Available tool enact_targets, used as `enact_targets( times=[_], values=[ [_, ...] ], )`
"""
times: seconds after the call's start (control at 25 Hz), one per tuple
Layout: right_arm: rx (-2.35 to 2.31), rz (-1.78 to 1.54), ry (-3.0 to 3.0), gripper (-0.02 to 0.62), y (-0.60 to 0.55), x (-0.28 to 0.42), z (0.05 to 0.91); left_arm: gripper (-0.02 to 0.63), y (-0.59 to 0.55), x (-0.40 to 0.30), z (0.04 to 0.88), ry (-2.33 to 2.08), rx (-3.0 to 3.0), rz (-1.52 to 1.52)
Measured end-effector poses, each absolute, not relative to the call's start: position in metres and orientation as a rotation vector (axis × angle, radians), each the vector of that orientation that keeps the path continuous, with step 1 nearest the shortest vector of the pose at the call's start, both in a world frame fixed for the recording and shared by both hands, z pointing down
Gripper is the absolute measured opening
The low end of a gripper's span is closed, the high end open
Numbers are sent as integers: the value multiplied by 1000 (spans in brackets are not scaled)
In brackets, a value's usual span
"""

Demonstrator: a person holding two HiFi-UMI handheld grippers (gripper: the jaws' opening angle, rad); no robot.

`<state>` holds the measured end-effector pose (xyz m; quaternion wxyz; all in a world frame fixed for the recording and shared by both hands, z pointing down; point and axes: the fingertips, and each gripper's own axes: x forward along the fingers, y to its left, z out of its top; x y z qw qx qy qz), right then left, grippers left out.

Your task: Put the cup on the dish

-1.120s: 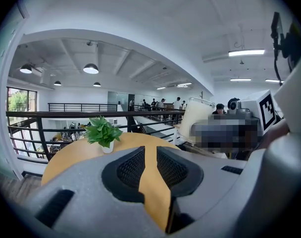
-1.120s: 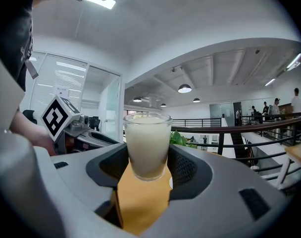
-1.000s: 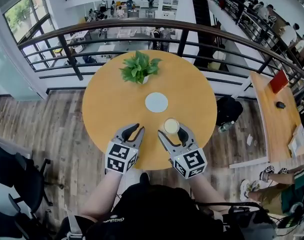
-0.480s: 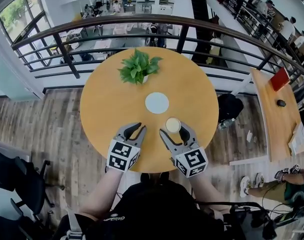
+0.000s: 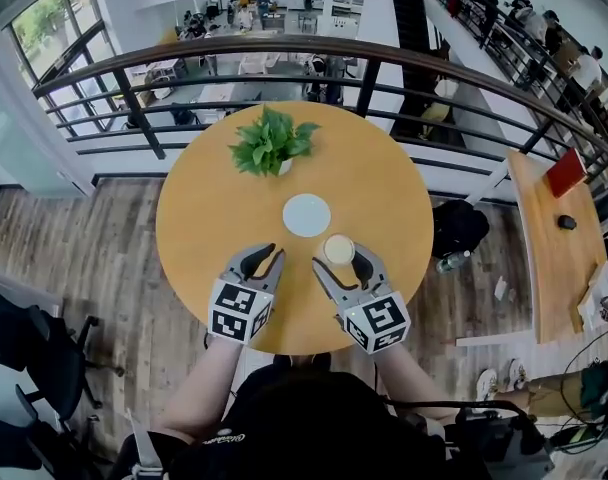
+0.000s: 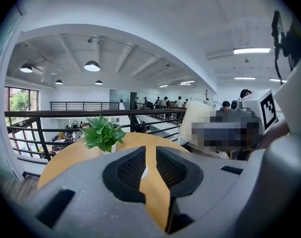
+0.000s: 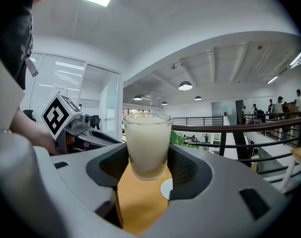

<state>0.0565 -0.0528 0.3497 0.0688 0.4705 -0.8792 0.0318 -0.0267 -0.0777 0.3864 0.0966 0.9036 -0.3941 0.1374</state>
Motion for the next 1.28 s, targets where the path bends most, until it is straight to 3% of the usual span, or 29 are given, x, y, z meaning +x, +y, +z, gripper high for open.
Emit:
enact_targets(
  times=[0.76, 1.28],
  values=[
    [1416, 145, -2601, 244, -84, 62, 376, 69, -93, -23, 413, -1139, 2625, 460],
    [1386, 322, -2499, 244, -104, 69, 457, 71, -106, -14, 492, -1041, 2503, 571]
  ],
)
